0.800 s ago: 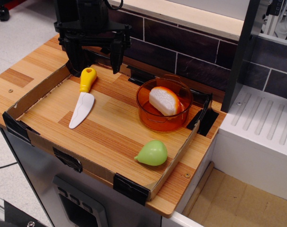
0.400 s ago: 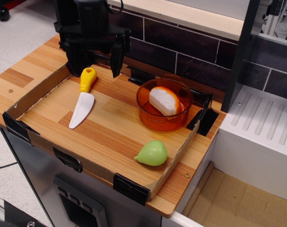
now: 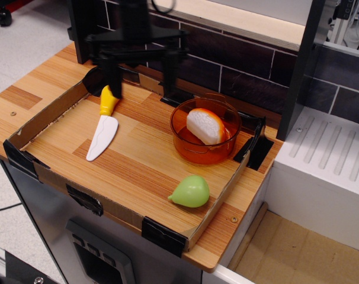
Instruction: Take sushi out of pot
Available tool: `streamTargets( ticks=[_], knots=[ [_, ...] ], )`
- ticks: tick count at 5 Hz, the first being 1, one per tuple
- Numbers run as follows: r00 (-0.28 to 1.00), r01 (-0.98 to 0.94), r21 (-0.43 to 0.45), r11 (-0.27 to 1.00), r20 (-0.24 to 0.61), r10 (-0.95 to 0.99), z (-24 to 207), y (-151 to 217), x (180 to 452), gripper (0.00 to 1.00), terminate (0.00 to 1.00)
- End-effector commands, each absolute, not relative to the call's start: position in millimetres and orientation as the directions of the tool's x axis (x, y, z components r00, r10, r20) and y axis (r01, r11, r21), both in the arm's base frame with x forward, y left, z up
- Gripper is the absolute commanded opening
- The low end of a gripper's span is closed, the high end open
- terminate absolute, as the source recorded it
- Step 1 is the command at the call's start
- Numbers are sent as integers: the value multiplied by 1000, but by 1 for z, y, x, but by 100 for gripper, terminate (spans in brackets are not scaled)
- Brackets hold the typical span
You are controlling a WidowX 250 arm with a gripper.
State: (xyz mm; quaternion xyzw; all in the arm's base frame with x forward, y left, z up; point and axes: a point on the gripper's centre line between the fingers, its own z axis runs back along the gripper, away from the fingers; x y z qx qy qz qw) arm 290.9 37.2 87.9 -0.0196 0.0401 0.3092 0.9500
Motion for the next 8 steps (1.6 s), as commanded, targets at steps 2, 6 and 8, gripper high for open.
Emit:
streamTargets(
  ticks=[2, 6, 8],
  knots=[
    [392, -885, -190, 425, 190, 900, 105, 9, 331, 100, 0],
    [284, -943, -144, 301, 126, 950, 78, -2, 340, 100, 0],
    [269, -953, -118, 279, 92, 959, 58, -3, 340, 100, 0]
  ],
)
